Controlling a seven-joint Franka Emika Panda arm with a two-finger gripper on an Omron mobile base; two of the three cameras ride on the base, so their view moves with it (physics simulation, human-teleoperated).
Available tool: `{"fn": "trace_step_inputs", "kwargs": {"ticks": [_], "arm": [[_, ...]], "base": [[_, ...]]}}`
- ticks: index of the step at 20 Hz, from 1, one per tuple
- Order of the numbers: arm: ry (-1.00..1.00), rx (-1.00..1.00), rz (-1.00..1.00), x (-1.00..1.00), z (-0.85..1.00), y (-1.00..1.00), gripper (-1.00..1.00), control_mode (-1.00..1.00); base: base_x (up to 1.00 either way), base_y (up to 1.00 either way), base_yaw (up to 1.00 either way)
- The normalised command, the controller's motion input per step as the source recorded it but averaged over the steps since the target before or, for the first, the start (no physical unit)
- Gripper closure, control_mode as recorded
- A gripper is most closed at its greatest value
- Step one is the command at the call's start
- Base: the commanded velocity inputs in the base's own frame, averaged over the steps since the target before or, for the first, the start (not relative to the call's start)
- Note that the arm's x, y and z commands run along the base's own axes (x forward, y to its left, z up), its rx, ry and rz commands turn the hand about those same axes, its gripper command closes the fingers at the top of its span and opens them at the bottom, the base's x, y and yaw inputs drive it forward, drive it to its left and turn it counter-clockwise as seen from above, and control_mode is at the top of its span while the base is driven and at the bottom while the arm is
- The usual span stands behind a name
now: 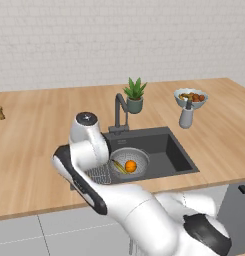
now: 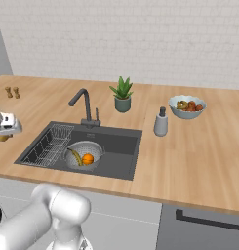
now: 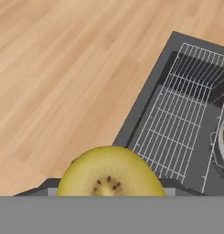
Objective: Put the colander in the sink, put the kiwi, banana, orange in the colander, and turn on the sink faucet and pour water over the colander.
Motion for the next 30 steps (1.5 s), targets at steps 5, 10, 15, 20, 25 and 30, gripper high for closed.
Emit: {"fn": "trace_step_inputs", "kwargs": {"ticks": [5,10,15,20,25,30], "arm": [[0.0,0.12,-0.16,0.0,0.15,-1.0,1.0,-1.0],[0.03,0.11,-0.16,0.04,-0.01,-1.0,1.0,-1.0],[0.04,0.06,-0.15,0.09,-0.08,-1.0,1.0,-1.0],[0.02,0.02,-0.08,0.29,-0.08,-0.96,1.0,-1.0],[0.01,0.01,-0.01,0.54,-0.15,-0.62,1.0,-1.0],[0.03,0.0,0.0,0.5,-0.39,-0.13,1.0,-1.0]], "base": [[0.0,0.0,0.0],[0.0,0.0,0.0],[0.0,0.0,0.0],[0.0,0.0,0.0],[0.0,0.0,0.0],[0.0,0.0,0.0]]}}
